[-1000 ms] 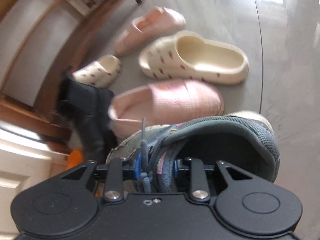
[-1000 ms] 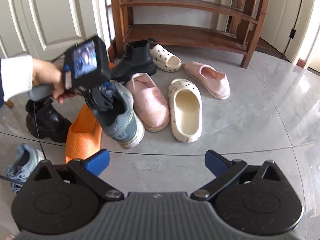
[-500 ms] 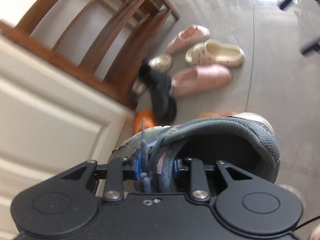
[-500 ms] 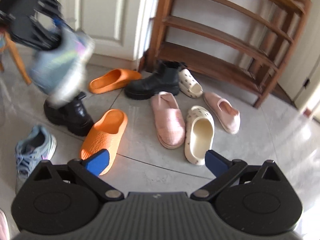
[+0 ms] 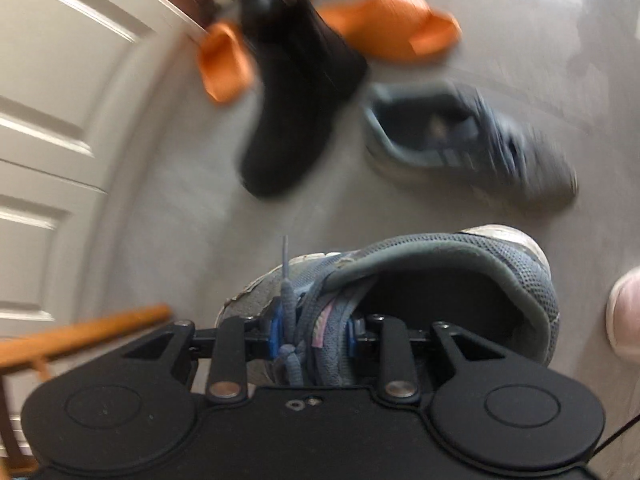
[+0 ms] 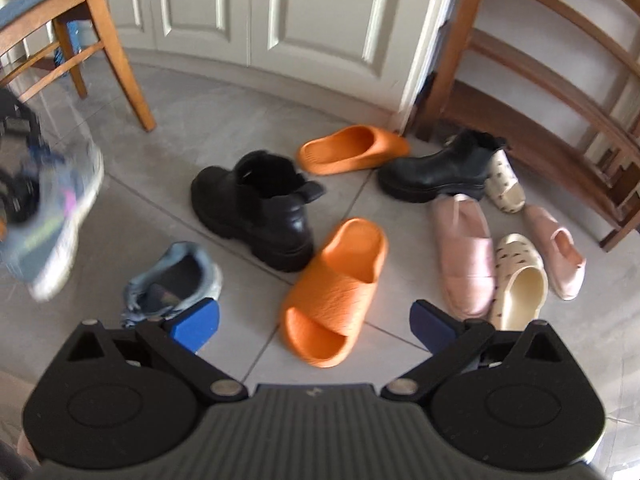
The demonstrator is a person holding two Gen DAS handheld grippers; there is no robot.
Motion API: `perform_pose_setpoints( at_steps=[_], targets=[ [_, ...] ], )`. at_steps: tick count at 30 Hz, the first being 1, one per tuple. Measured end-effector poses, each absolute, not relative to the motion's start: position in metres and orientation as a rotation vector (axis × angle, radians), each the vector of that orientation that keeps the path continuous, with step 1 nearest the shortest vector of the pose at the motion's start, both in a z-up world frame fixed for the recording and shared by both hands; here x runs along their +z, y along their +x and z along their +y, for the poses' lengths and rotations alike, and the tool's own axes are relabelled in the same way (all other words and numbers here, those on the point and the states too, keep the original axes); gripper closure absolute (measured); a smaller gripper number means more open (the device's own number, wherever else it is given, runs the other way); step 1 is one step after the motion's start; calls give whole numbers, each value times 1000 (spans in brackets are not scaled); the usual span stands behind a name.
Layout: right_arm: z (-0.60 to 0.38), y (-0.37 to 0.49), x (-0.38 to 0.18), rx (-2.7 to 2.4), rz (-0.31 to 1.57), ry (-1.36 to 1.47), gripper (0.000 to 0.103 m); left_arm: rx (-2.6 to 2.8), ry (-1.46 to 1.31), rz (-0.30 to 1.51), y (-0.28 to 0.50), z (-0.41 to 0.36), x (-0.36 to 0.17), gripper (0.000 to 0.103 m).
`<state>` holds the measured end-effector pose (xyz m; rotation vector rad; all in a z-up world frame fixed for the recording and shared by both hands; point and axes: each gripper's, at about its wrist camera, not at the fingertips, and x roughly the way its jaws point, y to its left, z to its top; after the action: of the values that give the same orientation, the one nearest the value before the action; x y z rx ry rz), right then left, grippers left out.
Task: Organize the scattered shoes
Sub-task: 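Lift the grey sneaker with the left gripper and carry it toward the other grey sneaker, then lower the grey sneaker beside its mate and open the left gripper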
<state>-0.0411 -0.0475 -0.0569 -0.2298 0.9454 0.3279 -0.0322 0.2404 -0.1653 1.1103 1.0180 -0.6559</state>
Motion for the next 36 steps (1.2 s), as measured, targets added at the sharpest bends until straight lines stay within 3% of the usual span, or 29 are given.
perform_pose_setpoints(
  at_steps=[8, 12, 14, 21, 36],
  targets=[
    [-37, -50, -74, 327, 980, -266, 0, -683, 1067, 1053, -29, 243, -231, 73],
    [-35, -55, -84, 338, 993, -280, 0, -646, 1161, 1062, -26, 226, -236, 49],
    [-31, -56, -87, 353, 997, -291, 0, -626, 1245, 1059, -31, 221, -237, 46],
    [0, -58, -92, 489, 1003, -299, 0, -589, 1164, 1073, -41, 221, -196, 37],
    [115, -63, -106, 546, 1182, -165, 0, -235, 735, 1092, -57, 245, -99, 36]
  ],
)
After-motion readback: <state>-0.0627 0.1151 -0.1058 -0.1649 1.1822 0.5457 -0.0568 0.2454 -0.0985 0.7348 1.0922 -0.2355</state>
